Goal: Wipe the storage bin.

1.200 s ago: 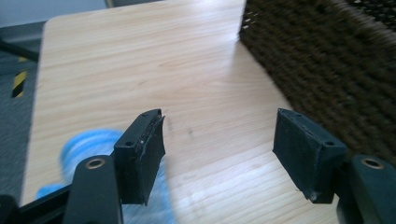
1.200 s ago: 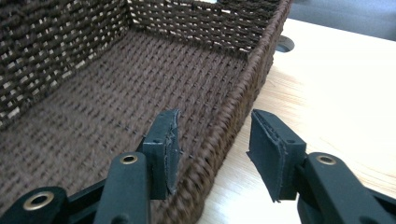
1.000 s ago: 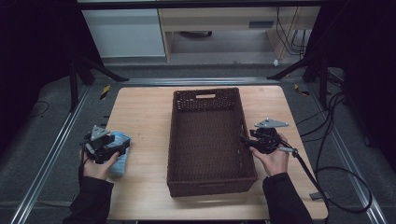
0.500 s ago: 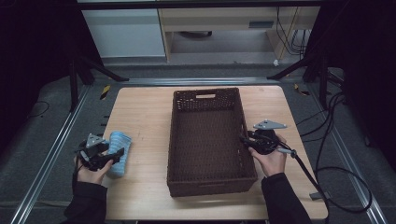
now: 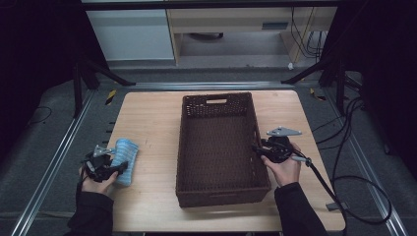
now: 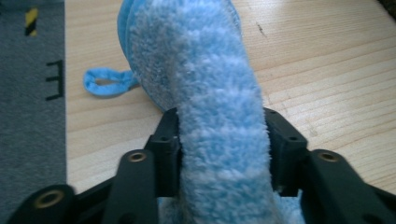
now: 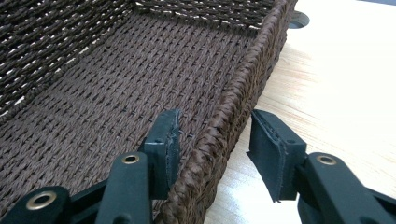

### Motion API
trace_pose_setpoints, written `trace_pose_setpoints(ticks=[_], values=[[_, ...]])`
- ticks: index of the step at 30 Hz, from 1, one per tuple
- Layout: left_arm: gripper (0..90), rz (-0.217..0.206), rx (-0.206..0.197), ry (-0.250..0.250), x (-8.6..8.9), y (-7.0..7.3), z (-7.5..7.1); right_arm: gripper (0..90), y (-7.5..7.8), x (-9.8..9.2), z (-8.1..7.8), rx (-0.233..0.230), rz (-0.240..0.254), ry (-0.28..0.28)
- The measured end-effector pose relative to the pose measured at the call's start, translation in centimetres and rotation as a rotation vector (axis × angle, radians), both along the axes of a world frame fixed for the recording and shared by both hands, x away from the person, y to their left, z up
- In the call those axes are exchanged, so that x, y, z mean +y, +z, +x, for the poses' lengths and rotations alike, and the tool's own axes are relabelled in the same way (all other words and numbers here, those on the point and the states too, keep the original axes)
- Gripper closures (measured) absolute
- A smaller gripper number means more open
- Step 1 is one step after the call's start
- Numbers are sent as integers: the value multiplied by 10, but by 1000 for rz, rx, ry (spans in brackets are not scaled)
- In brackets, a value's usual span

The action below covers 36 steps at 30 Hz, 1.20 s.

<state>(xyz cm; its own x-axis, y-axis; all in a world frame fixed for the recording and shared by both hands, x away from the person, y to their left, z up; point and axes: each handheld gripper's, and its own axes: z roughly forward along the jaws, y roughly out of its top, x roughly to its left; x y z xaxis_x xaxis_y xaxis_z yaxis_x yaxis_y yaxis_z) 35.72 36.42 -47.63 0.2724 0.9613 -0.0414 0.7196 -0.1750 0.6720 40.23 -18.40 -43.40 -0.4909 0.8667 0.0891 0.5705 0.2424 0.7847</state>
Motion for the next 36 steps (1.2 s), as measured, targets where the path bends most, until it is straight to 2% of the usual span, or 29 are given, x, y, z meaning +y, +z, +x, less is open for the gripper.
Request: trace_pose_setpoints(ticks=[4,12,13,22,27,34,36], values=[[629,12,1,6,-2,5,-1,532,0,0,0,15,6,-5],[637,-38,-57,-41,-19,23,2,593,0,0,1,31,20,6],[637,-35,-69,-50,-21,24,5,600,0,0,1,31,21,4],[635,-25,-89,-94,-45,35,33,657,0,2,-1,16,25,-19],[635,-71,-110,-105,-59,40,57,689,0,2,1,-7,32,-24],[635,-67,-116,-137,-84,40,87,698,0,1,2,-6,30,-23],[635,-66,-128,-150,-89,39,92,699,1,2,2,-7,28,-22]])
